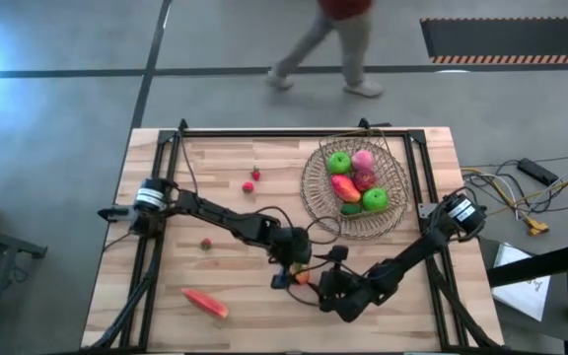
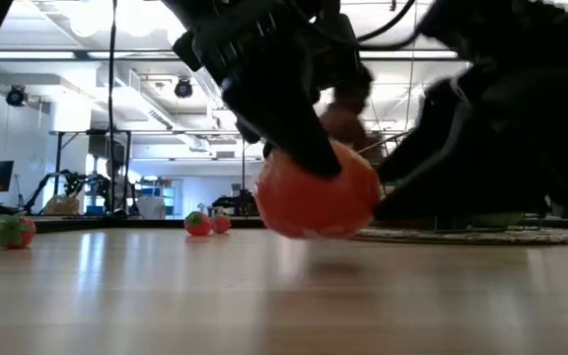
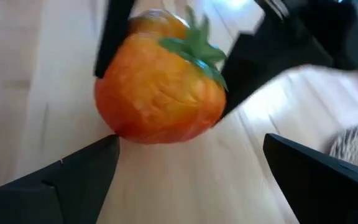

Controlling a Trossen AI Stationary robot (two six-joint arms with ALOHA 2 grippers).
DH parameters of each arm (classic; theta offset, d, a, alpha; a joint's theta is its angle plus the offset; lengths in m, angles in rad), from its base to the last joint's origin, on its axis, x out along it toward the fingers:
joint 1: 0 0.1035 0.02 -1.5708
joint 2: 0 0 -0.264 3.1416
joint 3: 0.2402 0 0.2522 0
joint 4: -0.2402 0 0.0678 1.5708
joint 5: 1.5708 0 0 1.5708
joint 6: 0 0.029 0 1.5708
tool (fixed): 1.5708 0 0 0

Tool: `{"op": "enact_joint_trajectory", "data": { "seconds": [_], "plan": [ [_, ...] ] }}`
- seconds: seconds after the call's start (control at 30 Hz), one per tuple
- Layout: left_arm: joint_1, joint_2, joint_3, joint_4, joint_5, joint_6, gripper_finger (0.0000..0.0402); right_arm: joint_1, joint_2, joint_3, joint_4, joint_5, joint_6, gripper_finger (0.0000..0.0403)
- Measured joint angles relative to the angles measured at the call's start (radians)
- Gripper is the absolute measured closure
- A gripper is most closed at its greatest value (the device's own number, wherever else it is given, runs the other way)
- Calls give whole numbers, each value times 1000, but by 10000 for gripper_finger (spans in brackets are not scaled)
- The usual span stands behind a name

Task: Build produce basket
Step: Put the persimmon into the gold wire basket

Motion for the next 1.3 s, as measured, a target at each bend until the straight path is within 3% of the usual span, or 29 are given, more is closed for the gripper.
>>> {"op": "enact_joint_trajectory", "data": {
  "seconds": [0.13, 0.43, 0.7, 0.8, 1.03, 1.3],
  "plan": [
    [30, -30, -23, 15, 101, -24, 89, 11, 0, 48, 3, 22, -138, 14],
    [53, -35, -34, 47, 190, -44, 89, 9, 88, 196, 1, 74, -449, 14],
    [54, -34, -35, 46, 219, -46, 89, 9, 208, 321, -94, 167, -505, 14],
    [54, -34, -35, 37, 218, -20, 89, 9, 224, 370, -228, 175, -422, 14],
    [52, -34, -35, 33, 187, 80, 89, 19, 159, 413, -674, 76, 61, 14],
    [24, -33, -35, 29, 6, 197, 89, 49, 116, 283, -636, 58, 427, 14]
  ]
}}
